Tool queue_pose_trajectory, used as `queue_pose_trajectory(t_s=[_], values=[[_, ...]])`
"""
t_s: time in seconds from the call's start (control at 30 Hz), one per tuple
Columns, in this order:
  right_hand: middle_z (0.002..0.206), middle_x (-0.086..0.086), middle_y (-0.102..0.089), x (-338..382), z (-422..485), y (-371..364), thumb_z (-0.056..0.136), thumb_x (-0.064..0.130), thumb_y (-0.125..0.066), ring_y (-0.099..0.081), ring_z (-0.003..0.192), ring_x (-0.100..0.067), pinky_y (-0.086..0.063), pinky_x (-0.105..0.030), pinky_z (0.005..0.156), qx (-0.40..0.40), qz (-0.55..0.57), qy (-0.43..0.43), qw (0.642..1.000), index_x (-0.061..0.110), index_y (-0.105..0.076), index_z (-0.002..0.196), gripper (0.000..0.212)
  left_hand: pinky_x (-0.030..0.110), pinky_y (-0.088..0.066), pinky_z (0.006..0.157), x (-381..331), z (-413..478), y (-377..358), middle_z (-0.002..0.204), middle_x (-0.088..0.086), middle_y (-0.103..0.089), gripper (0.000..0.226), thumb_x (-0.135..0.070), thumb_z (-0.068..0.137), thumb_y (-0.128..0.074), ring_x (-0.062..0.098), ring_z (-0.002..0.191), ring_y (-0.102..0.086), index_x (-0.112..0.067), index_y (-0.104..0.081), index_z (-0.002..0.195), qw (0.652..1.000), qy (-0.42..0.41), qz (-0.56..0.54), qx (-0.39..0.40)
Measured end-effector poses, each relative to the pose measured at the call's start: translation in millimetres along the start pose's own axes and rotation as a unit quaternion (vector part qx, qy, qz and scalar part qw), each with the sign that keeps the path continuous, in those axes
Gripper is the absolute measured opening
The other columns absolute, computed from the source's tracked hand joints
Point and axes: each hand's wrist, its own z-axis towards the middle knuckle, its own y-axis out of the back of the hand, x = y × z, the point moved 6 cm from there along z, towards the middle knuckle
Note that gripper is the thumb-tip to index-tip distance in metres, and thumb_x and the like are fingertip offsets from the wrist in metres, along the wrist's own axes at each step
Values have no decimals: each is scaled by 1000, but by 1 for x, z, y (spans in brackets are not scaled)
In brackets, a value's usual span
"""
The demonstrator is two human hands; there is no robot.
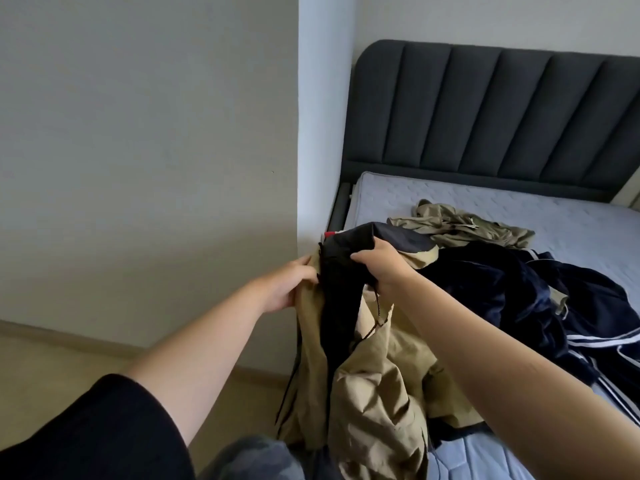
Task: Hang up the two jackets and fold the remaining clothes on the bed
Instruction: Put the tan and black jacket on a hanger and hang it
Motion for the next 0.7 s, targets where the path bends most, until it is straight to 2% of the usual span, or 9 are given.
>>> queue_pose_trajectory(t_s=[0.07, 0.13, 0.2, 0.27, 0.33, 0.43, 0.5, 0.6, 0.7], values=[[97, -15, -61, 16, -2, -16, 91, -8, -44, -61, 84, -26, -52, -23, 58, -15, -1, 7, 1000, 3, -55, 110, 25, 32, -55, 67, -9, -15, 2, 110, 5, -65, 48, -12, 83, -54, 23, 93, -64, -31, -47, 127, 996, -13, -43, 72], [105, -20, -59, 32, -3, -29, 93, -8, -41, -61, 92, -31, -53, -27, 61, -23, 19, 13, 999, -4, -52, 117, 27, 33, -56, 69, -17, -29, 8, 122, 2, -60, 60, -25, 80, -68, 21, 103, -62, -32, -40, 132, 997, -23, -14, 76], [109, -24, -57, 50, -8, -48, 92, -10, -39, -59, 101, -38, -53, -36, 74, -13, 17, 32, 999, -8, -51, 120, 30, 33, -53, 82, -25, -40, 16, 126, 1, -57, 64, -24, 80, -70, 19, 110, -58, -28, -38, 134, 994, -46, 93, 18], [100, -23, -55, 72, -15, -72, 89, -13, -38, -58, 100, -41, -49, -41, 80, 16, -27, 76, 997, -13, -52, 112, 27, 30, -48, 90, -37, -48, 27, 120, 3, -61, 53, -15, 80, -73, 20, 112, -57, -17, -50, 127, 975, -90, 192, -64], [96, -24, -57, 95, -22, -98, 87, -13, -38, -57, 104, -45, -48, -48, 87, 43, -69, 119, 989, -13, -53, 104, 23, 29, -47, 86, -47, -62, 47, 111, 6, -63, 36, -6, 80, -69, 23, 108, -58, -13, -58, 113, 966, -102, 191, -143], [110, -35, -55, 119, -26, -127, 90, -9, -40, -54, 109, -48, -47, -56, 92, 52, -49, 114, 991, -13, -50, 108, 20, 36, -47, 92, -61, -88, 86, 111, 12, -64, 31, 1, 80, -66, 25, 104, -59, -9, -60, 108, 964, -107, 114, -215], [105, -28, -57, 126, -29, -146, 93, -5, -43, -61, 97, -39, -55, -44, 79, 78, 9, 82, 993, -7, -51, 107, 15, 38, -49, 89, -70, -107, 114, 103, 13, -66, 23, 3, 79, -65, 25, 95, -62, -10, -64, 98, 952, -117, 71, -274], [79, -16, -63, 131, -35, -173, 96, 4, -47, -66, 64, -24, -56, -28, 53, 119, 49, 48, 991, -2, -54, 91, 10, 38, -52, 84, -84, -134, 150, 93, 13, -67, 16, 4, 79, -64, 26, 87, -64, -9, -65, 89, 929, -130, -7, -345], [78, -7, -65, 139, -41, -196, 98, 17, -47, -65, 62, -15, -52, -22, 48, 134, 23, 63, 989, 7, -57, 94, 15, 42, -53, 88, -99, -161, 179, 95, 16, -67, 17, 6, 79, -60, 30, 92, -65, -7, -64, 89, 902, -141, -75, -402]])
